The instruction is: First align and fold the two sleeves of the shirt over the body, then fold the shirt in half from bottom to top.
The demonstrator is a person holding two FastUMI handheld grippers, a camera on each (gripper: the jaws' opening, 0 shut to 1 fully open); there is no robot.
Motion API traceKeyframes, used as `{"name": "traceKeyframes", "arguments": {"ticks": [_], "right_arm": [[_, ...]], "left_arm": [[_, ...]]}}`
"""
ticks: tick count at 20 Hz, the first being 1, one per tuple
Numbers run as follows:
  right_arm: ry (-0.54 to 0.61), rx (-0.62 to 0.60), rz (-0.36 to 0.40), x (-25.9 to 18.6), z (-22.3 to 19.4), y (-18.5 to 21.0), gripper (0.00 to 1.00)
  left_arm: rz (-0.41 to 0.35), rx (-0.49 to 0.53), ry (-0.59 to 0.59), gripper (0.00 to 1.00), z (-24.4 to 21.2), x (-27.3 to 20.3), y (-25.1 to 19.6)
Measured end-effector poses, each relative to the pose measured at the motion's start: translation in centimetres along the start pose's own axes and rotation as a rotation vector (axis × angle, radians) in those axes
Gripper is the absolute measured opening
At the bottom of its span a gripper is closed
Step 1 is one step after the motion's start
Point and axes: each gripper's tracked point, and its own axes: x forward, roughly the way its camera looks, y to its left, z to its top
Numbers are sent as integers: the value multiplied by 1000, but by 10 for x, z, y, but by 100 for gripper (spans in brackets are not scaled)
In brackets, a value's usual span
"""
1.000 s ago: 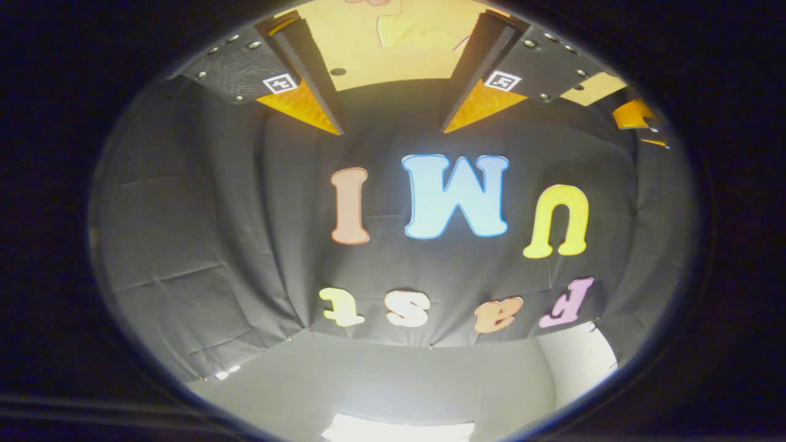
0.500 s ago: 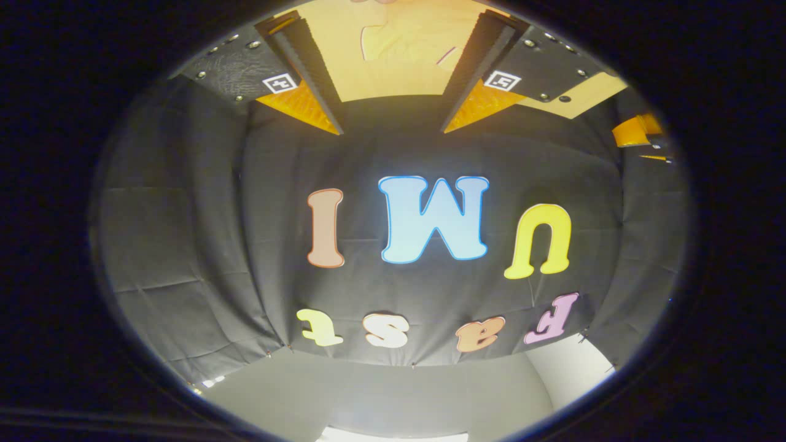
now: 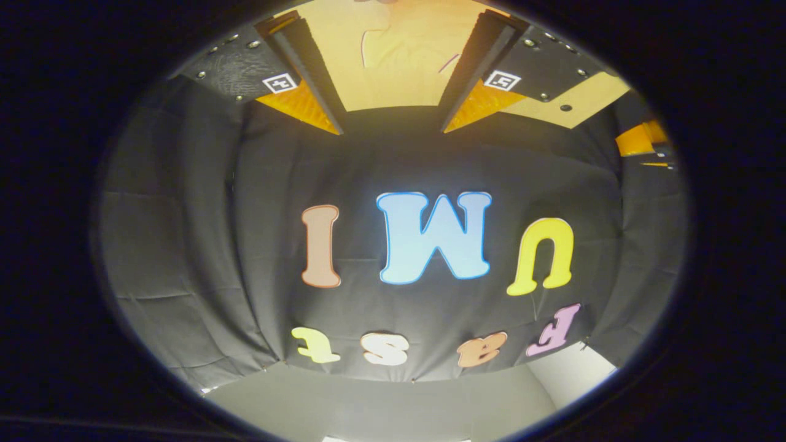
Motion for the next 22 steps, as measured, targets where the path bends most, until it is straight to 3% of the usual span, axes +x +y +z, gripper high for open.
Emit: {"name": "traceKeyframes", "arguments": {"ticks": [9,22], "right_arm": [[336,-34,96,63,-114,2,95],[709,-40,25,103,-288,-48,96]], "left_arm": [[80,-16,23,94,-15,-2,23],[185,11,64,94,-32,-16,53]]}}
